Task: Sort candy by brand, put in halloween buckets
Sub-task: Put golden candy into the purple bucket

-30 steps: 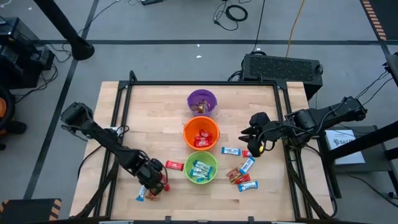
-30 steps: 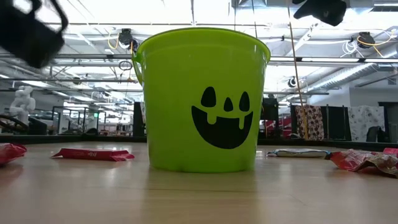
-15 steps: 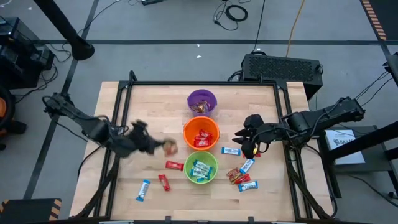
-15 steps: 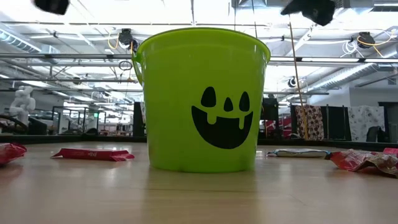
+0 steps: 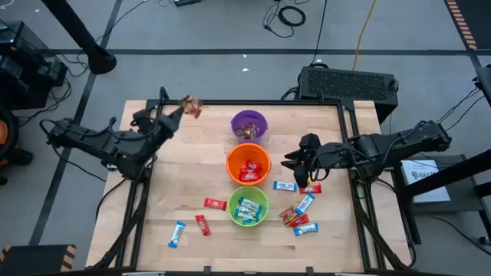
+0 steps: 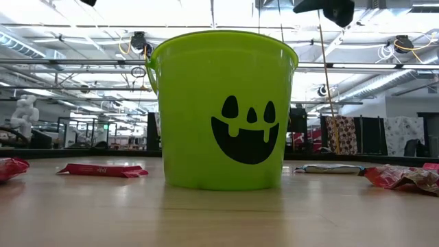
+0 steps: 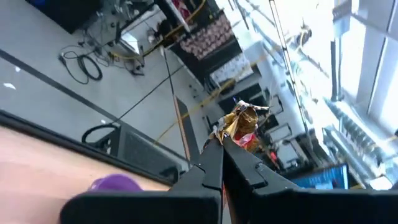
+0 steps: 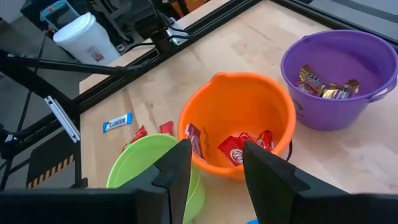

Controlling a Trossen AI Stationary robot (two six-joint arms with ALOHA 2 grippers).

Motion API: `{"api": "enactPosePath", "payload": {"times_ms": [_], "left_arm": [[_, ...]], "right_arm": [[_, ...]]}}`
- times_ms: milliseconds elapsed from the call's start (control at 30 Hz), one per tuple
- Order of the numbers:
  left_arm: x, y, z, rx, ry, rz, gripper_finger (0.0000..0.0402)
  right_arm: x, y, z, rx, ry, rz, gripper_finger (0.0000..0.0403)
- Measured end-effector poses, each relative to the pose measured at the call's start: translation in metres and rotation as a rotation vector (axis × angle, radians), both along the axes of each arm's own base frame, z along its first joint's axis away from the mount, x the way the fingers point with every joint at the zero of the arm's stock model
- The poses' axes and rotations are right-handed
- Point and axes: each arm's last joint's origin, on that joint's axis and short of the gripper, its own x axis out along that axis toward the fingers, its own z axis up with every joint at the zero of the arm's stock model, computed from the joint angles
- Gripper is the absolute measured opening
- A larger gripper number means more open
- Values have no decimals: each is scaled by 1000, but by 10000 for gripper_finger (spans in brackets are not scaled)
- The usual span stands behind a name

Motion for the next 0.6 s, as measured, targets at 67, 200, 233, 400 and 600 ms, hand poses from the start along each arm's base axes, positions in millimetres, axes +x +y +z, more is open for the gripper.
{"api": "enactPosePath", "payload": {"times_ms": [67,200,233,400,600], "left_arm": [[1,4,1,-8,-18,3,4],[3,7,4,-15,-45,-19,3],[3,7,5,-3,-32,-27,3],[8,9,14,256,216,-180,3],[12,2,27,877,571,-370,3]], "right_arm": [[0,-1,0,2,-2,-1,137],[0,-1,0,0,-2,2,137],[0,-1,0,-3,-2,3,137],[0,-1,0,-26,1,17,137],[2,-1,2,-15,-23,14,137]]}}
